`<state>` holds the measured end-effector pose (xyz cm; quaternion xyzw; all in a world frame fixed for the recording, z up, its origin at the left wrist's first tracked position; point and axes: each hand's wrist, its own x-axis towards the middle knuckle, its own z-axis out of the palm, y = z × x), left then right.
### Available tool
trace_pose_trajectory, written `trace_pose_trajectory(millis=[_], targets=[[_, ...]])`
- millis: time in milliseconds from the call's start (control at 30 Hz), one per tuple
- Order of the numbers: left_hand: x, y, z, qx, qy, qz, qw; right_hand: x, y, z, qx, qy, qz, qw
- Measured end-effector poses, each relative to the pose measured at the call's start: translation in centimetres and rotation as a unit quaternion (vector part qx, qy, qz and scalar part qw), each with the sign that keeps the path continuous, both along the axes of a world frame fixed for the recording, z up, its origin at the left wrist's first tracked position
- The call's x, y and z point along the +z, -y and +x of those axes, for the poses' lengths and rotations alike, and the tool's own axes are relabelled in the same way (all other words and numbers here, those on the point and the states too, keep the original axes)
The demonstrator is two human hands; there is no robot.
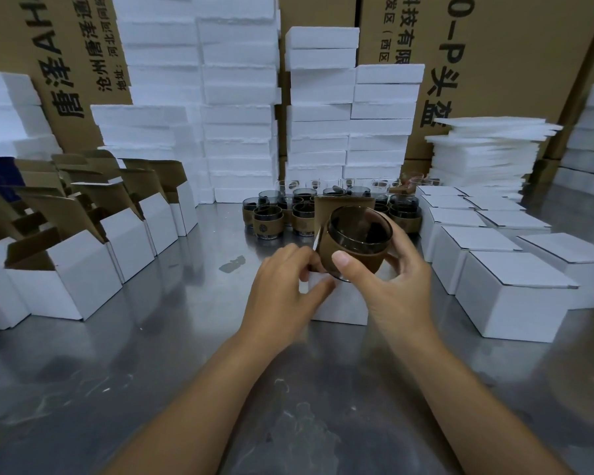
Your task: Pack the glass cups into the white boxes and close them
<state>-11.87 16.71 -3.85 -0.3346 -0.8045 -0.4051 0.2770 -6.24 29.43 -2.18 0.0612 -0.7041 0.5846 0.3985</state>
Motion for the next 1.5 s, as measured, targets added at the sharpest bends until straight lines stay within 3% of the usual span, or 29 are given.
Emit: trace_pose_trajectory(millis=[467, 767, 1200, 1500], targets=[[0.1, -0.1, 0.0, -0.039, -0.047, 0.010, 0.998, -0.1, -0.4, -0.6, -0.007, -0.021, 0.022, 1.000], [0.4, -0.1, 0.3, -0.040, -0.055, 0.001, 0.998, -0.8, -0.3, -0.7, -0.064, -0.056, 0.171, 0.982], [0.0, 0.2, -0.3, -0.064, -0.037, 0.019, 0.997, -1.2, -1.3, -0.9, -0.044, 0.018, 0.202, 0.978], [-0.2, 0.1, -0.5, -0.068, -0.042, 0.020, 0.997, -1.5, -1.6, -0.9, -0.080, 0.057, 0.311, 0.945]])
